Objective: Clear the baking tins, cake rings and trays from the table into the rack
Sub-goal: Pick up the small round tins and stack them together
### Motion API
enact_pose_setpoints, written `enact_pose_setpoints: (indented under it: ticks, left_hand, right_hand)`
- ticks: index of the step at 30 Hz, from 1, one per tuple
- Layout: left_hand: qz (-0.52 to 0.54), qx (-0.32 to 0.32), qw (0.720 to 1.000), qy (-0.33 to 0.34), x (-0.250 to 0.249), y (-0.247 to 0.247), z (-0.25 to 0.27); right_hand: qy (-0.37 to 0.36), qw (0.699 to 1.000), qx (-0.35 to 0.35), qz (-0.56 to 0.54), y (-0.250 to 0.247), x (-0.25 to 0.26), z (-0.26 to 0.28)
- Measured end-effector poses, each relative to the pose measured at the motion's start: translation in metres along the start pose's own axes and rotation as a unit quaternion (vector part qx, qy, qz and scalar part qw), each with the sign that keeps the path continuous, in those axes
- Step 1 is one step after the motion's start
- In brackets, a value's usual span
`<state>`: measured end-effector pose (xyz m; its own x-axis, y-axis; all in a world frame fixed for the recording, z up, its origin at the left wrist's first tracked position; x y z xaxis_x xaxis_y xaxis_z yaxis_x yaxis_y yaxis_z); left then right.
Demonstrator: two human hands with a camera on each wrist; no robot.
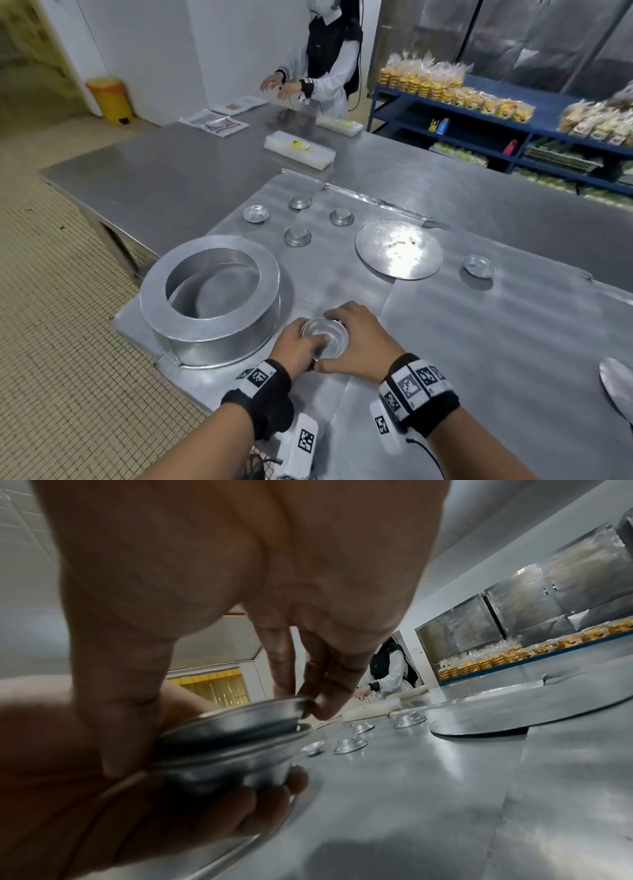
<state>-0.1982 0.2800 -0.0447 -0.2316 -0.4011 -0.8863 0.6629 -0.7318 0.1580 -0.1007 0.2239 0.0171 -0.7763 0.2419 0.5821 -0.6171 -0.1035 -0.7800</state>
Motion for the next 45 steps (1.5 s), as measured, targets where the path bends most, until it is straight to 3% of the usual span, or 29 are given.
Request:
enact_pose_setpoints:
  ticks: [9,17,27,37,45]
  left_hand:
    - [-0.020,0.005,1.000,0.015,-0.004,-0.010,0.001]
    - [0.050,-0.047,0.997,0.038,-0.040,-0.057,0.004]
    - [0.047,-0.147,0.985,0.076,-0.082,-0.149,0.018]
    - [0.095,-0.223,0.968,0.066,-0.078,-0.228,0.012]
    - [0.051,-0.226,0.971,0.061,-0.085,-0.253,-0.003]
  right_hand:
    - [-0.019,1.000,0.017,0.004,-0.001,0.011,0.002]
    - [0.013,0.998,0.053,-0.029,-0.012,-0.008,-0.045]
    - [0.024,0.996,0.064,0.058,-0.035,0.011,-0.175]
    - [-0.039,0.983,0.128,0.124,-0.018,0.053,-0.336]
    - [-0.115,0.962,0.185,0.162,0.020,0.072,-0.414]
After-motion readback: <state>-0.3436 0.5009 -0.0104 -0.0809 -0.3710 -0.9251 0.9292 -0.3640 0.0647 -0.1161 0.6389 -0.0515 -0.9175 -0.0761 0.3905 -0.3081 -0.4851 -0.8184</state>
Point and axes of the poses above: each hand's wrist, its own z-axis away from the middle knuckle, its own y-axis out of the palm, x = y × z, the point moved 10 cm from there along -z, towards the middle knuckle, and after that the axes turned 12 degrees about x, right-handed, at the moved point
